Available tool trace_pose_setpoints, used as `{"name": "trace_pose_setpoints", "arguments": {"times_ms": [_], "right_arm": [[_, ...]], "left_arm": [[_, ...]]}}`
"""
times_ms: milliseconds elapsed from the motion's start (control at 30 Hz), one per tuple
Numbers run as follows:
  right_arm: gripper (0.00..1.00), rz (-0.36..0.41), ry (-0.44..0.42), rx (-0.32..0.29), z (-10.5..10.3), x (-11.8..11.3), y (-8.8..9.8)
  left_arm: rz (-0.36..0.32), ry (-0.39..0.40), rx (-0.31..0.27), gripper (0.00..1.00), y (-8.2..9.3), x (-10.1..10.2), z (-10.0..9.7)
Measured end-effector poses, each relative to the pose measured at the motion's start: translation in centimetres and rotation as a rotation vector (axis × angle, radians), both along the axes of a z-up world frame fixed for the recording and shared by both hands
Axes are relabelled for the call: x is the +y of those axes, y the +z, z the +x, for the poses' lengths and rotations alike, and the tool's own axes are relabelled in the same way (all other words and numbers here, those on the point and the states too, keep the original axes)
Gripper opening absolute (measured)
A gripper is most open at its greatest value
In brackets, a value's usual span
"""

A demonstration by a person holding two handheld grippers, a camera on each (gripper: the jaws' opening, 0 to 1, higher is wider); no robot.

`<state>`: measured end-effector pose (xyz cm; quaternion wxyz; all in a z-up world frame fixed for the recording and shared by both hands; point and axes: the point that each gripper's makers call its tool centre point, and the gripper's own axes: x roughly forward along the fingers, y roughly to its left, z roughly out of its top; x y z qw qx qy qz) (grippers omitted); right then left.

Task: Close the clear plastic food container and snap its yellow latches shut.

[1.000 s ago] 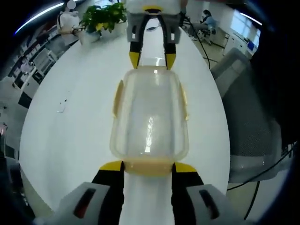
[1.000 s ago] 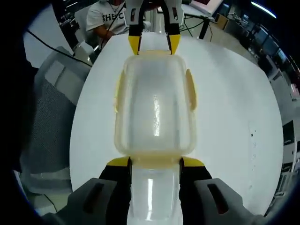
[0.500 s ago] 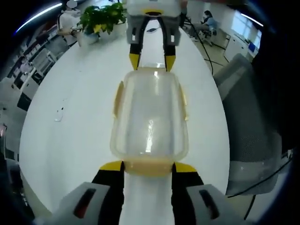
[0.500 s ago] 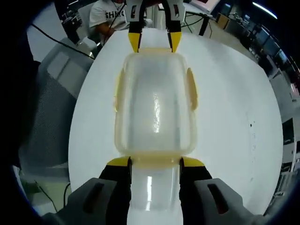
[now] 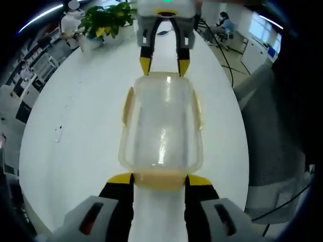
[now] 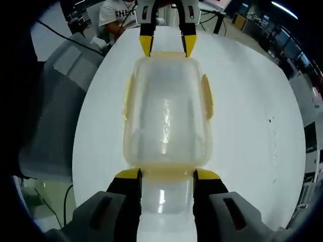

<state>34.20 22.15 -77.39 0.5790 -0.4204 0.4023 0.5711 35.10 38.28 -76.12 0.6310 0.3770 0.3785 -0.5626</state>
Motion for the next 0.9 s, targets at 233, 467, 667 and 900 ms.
{"name": "trace_pose_setpoints", "arguments": {"times_ms": [233, 467, 667, 900], "right_arm": [[0.36, 0.001, -0.016, 0.011, -0.3, -2.5, -0.4], [0.36, -0.001, -0.026, 0.004, -0.2, -4.1, -0.7], [0.36, -0.004, -0.020, 0.005, -0.2, -5.8, -0.8], [0.36, -0.015, -0.023, 0.001, -0.3, -7.8, -0.4]], "left_arm": [[-0.016, -0.011, 0.001, 0.33, -0.2, -2.3, -0.1], [-0.011, -0.016, 0.008, 0.33, -0.6, -4.1, 0.3], [-0.035, -0.012, 0.019, 0.33, -0.7, -5.7, 0.1], [-0.062, -0.007, 0.026, 0.33, -0.6, -7.6, 0.1]]}}
